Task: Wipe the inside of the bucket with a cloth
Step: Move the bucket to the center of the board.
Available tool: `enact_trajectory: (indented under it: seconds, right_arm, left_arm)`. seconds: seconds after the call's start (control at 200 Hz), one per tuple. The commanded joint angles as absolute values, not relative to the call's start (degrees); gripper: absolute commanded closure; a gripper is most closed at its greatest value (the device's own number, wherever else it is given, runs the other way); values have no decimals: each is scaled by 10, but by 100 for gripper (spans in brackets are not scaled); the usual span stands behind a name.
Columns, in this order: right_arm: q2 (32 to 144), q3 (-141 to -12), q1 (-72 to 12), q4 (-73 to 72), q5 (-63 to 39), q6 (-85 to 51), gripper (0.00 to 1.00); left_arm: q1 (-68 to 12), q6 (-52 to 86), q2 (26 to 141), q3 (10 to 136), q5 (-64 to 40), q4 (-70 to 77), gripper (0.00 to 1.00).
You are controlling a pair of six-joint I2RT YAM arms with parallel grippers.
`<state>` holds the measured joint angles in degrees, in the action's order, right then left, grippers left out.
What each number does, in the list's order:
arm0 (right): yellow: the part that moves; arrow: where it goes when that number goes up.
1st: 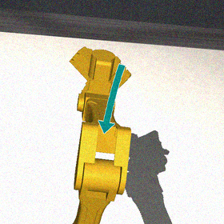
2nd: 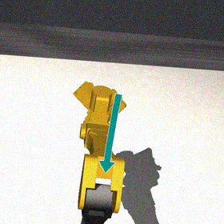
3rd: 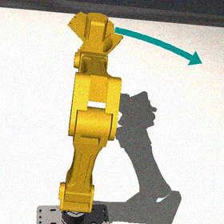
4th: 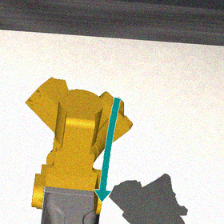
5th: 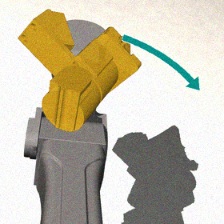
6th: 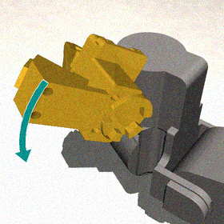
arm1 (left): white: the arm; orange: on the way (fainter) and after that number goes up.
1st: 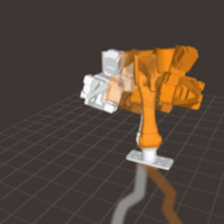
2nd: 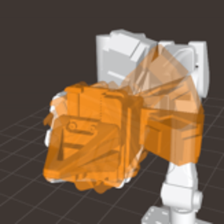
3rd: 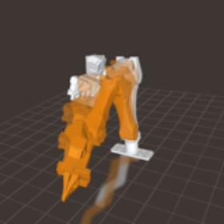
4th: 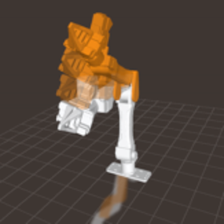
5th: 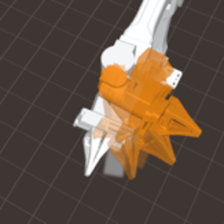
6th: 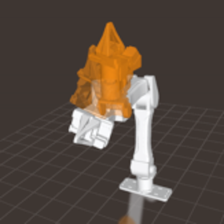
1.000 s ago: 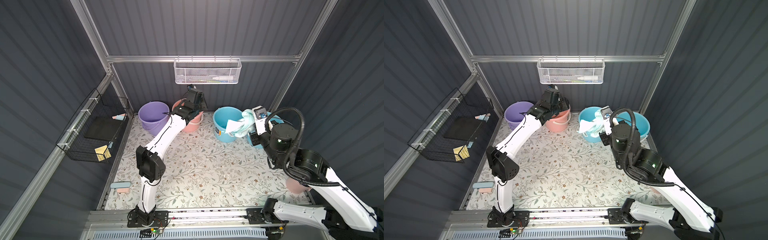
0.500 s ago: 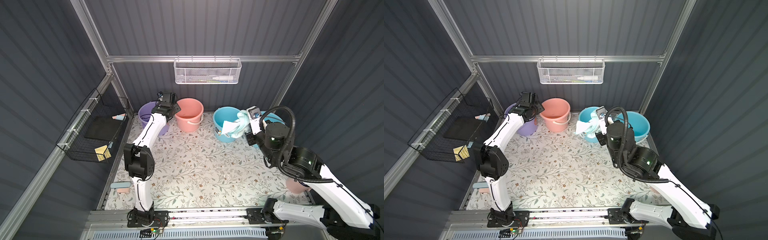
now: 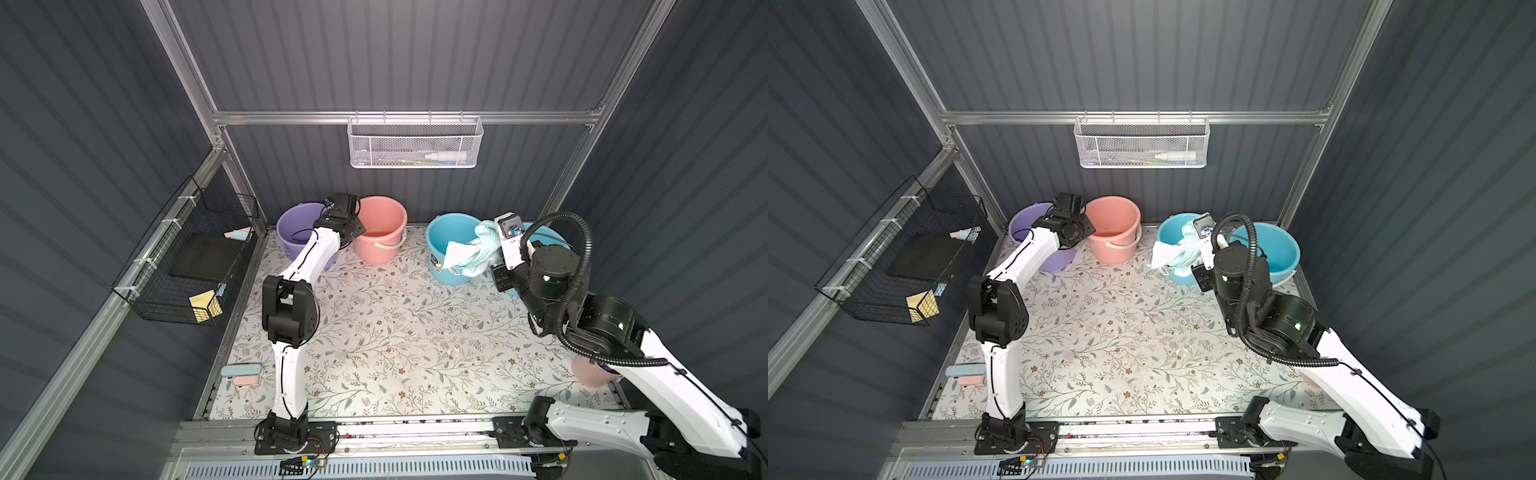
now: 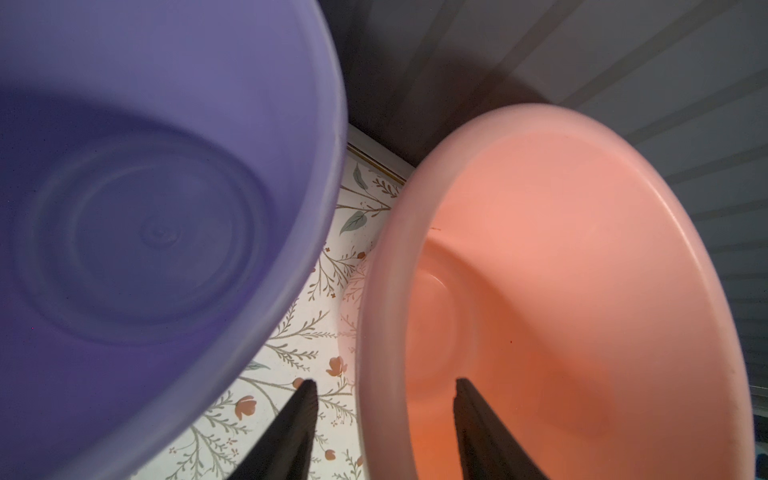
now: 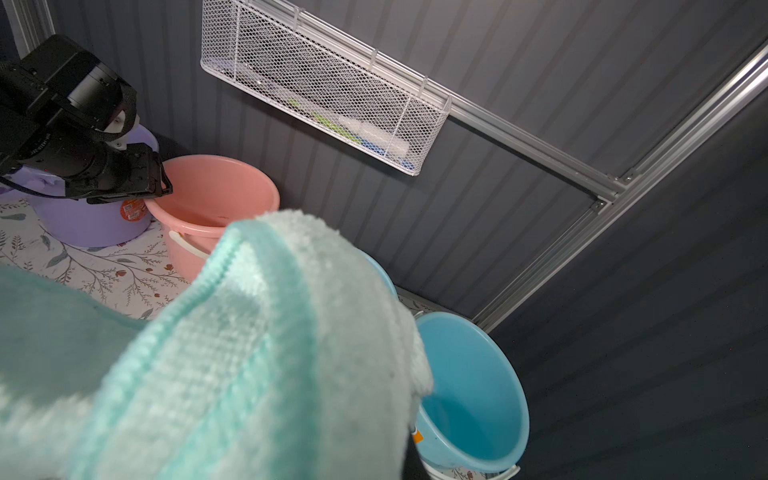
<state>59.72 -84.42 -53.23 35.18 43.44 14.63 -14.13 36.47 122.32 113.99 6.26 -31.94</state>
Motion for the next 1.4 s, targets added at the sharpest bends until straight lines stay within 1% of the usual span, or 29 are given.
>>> enact_trajectory:
  seconds: [0.0, 0.06, 0.165, 0.415, 0.585, 0.745, 0.905, 1.025, 1.121, 1.336, 1.391]
  right_arm:
    - [592, -851, -532, 354, 430, 135, 100]
    - [592, -852, -532, 355, 430, 134, 100]
    - [590, -853, -532, 355, 432, 134, 100]
    - [591, -851, -532, 352, 429, 133, 100]
    - [591, -851, -532, 354, 423, 132, 100]
    - [593, -859, -532, 366, 408, 119, 100]
    - [603, -875, -533, 393, 388, 96, 100]
    - [617, -894, -532, 423, 364, 71, 100]
    - [627, -907, -533, 447, 340, 51, 100]
    - [656, -942, -532, 522, 280, 4, 100]
    - [664, -951, -532, 547, 276, -6, 100]
  left_arm:
    - [-135, 369, 1244, 1156, 55, -320, 48]
    - [-135, 369, 1251, 1164, 52, -322, 51]
    - [-135, 369, 1253, 1168, 50, -327, 61]
    - [-135, 364, 1215, 1136, 47, -323, 82]
    - [-135, 346, 1173, 1103, 55, -326, 93]
    - [-136, 339, 1097, 1039, 49, -325, 100]
    - [-147, 318, 1022, 983, 39, -330, 100]
    - [-166, 288, 959, 924, 1, -307, 100]
    - [-199, 274, 924, 886, -11, -301, 100]
    - [-284, 246, 902, 815, -66, -320, 100]
    - [-297, 238, 893, 777, -75, -331, 100]
